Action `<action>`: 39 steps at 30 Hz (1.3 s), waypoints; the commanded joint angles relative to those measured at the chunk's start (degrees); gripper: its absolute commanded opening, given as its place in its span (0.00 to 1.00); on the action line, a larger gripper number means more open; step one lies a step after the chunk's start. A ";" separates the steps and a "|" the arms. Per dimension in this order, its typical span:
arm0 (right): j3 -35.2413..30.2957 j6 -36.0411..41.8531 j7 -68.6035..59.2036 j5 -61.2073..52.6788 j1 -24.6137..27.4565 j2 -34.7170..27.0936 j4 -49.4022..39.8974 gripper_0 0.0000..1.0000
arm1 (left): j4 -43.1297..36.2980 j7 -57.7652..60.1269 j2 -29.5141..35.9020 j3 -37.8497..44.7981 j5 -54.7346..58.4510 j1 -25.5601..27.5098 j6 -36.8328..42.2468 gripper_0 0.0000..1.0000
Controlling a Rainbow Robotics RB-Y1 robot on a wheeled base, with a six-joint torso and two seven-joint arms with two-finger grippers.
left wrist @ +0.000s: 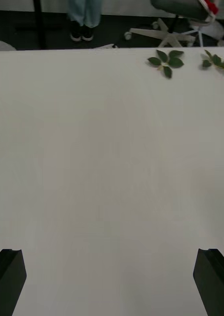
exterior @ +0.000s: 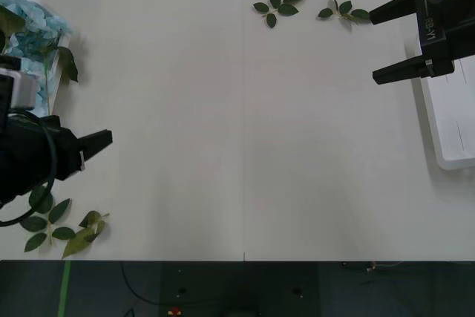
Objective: Place the red flowers into the right box and the blue flowers into the left box. If a person shows an open palm, hand one flower to the person first, then continue sorting.
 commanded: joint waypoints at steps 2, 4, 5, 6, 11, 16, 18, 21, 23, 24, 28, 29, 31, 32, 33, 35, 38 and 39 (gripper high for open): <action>0.13 -0.52 0.44 -0.36 0.25 0.00 -1.00 1.00 | -2.47 -7.55 -5.00 0.32 6.91 -10.28 18.23 1.00; 0.13 -0.52 0.44 -0.36 0.25 0.00 -1.00 1.00 | -2.38 -10.28 -8.17 1.11 9.20 -15.56 27.02 1.00; 0.13 -0.52 0.44 -0.36 0.25 0.00 -1.00 1.00 | -2.03 -11.33 -8.78 1.29 9.73 -16.70 28.60 1.00; 0.13 -0.52 0.44 -0.36 0.25 0.00 -1.00 1.00 | -0.80 -14.85 -10.19 1.46 11.40 -18.46 30.71 1.00; 0.13 -0.52 0.44 -0.36 0.25 0.00 -1.00 1.00 | 7.64 -32.95 -12.21 3.66 21.50 -20.48 27.72 1.00; 0.13 -0.52 0.44 -0.36 0.25 0.00 -1.00 1.00 | 22.58 -53.34 -11.42 2.08 44.18 -20.21 18.05 1.00; 0.13 -0.52 0.44 -0.36 0.25 0.00 -1.00 1.00 | 28.21 -63.98 -9.66 -1.00 54.90 -19.51 14.19 1.00; 0.13 -0.52 0.44 -0.36 0.25 0.00 -1.00 1.00 | 30.23 -72.50 -4.83 -6.36 65.36 -18.81 8.91 1.00; 0.13 -0.52 0.44 -0.36 0.25 0.00 -1.00 1.00 | 29.79 -74.61 -1.49 -9.43 70.20 -18.90 5.75 1.00; 0.13 -0.52 0.44 -0.36 0.25 0.00 -1.00 1.00 | 28.65 -76.20 1.33 -11.90 73.27 -19.16 2.76 1.00; 0.13 -0.52 0.44 -0.36 0.25 0.00 -1.00 1.00 | 22.93 -80.24 10.55 -19.19 81.80 -21.18 -8.93 1.00; 0.13 -0.52 0.44 -0.36 0.25 0.00 -1.00 1.00 | 21.26 -80.29 13.01 -21.12 84.96 -22.24 -11.65 1.00; 0.13 -0.52 0.44 -0.36 0.25 0.00 -1.00 1.00 | 19.94 -80.29 15.48 -22.35 88.83 -23.38 -13.85 1.00; 0.13 -0.52 0.44 -0.36 0.25 0.00 -1.00 1.00 | 19.59 -80.29 16.79 -22.53 90.67 -24.26 -14.47 1.00; 0.13 -0.52 0.44 -0.36 0.25 0.00 -1.00 1.00 | 19.59 -80.29 17.67 -22.44 91.82 -25.05 -14.47 1.00; 0.13 -0.52 0.44 -0.36 0.25 0.00 -1.00 1.00 | 19.68 -80.29 19.43 -22.53 93.05 -26.89 -14.20 1.00; 0.13 -0.52 0.44 -0.36 0.25 0.00 -1.00 1.00 | 20.38 -80.29 20.66 -22.44 92.61 -28.39 -14.12 1.00; 0.13 -0.52 0.44 -0.36 0.25 0.00 -1.00 1.00 | 20.38 -80.29 20.75 -22.53 91.73 -28.65 -14.12 1.00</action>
